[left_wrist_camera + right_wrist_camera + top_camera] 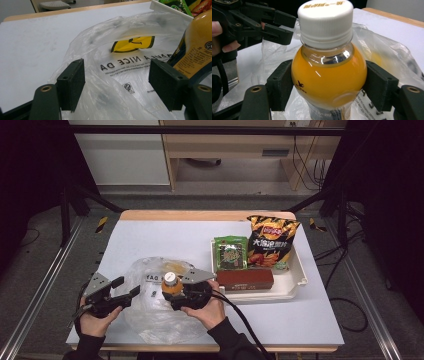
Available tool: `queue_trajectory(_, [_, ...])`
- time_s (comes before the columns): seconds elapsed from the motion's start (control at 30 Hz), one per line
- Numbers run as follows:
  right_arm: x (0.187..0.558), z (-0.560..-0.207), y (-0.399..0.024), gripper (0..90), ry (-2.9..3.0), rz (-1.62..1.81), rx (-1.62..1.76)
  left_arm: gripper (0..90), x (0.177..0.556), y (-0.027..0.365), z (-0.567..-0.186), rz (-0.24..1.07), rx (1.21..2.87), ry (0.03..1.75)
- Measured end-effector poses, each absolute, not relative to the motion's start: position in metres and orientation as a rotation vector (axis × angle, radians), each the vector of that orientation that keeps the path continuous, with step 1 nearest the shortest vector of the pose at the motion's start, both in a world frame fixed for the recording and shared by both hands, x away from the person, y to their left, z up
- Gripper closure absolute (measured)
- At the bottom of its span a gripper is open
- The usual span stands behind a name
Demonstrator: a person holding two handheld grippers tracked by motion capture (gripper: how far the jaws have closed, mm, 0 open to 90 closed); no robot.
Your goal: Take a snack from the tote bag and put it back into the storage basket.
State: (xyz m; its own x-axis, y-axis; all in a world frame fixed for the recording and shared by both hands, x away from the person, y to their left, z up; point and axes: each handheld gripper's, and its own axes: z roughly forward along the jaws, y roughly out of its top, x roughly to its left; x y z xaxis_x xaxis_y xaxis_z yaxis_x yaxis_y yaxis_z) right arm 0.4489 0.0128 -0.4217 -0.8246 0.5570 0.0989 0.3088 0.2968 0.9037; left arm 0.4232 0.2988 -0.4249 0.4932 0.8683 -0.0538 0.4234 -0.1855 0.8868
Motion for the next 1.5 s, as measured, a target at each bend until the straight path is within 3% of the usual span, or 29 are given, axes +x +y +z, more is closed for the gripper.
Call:
queue_trajectory(0.87, [0.432, -0.344, -0.006, 30.5, 2.216, 1.669, 0.793, 28.8, 0.422, 0.299, -0.423, 0.601, 1.790, 1.089])
queue_trajectory(1.5, [0.436, -0.318, -0.060, 30.5, 2.103, 1.614, 0.841, 28.8, 0.421, 0.300, -0.420, 0.606, 1.781, 1.083])
